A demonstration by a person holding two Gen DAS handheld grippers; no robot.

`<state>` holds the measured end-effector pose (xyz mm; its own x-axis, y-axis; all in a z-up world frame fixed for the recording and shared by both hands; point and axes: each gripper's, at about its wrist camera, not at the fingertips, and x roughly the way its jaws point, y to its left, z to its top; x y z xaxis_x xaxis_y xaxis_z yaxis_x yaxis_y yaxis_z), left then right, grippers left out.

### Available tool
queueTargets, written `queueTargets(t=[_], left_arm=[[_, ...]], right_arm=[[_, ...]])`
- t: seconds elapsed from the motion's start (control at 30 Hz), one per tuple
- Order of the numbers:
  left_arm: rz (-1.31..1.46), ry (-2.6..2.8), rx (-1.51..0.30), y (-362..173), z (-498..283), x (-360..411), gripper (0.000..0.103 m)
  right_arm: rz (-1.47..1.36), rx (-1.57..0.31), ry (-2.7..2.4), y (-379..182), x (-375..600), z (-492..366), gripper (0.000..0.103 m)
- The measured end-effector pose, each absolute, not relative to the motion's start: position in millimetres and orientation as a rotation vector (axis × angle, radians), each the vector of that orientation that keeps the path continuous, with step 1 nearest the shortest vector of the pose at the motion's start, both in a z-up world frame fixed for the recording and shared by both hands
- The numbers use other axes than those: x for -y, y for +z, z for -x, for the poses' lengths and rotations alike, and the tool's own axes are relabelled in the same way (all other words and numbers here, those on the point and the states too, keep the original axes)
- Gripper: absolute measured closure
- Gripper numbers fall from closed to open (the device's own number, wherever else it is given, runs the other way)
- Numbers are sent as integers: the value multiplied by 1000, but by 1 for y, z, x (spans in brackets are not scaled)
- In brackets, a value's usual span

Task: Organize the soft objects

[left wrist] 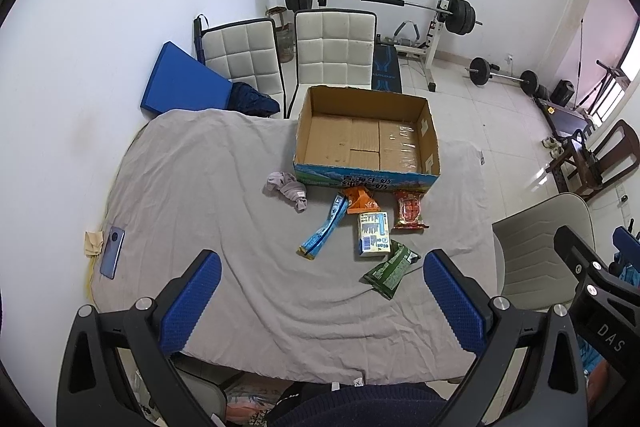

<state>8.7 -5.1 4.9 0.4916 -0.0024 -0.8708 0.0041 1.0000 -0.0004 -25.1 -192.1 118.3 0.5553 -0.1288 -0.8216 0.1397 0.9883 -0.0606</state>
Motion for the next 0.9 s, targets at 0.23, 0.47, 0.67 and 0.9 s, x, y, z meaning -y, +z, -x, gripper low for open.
queueTargets(t=[0.23, 0.47, 0.67, 0.9], left_arm=[[1, 3, -1050, 7, -12, 5, 0], [1, 4, -1049, 7, -13, 4, 0], [1, 3, -1047, 8, -13, 5, 0], [1, 3, -1047, 8, -13, 5, 0]], right_arm=[[-13, -971, -156, 119, 193, 25, 0], [-12, -966, -153, 118, 190, 19, 0], [-14, -967, -152, 119, 189, 17, 0], [-15, -967, -151, 119, 189, 17, 0]])
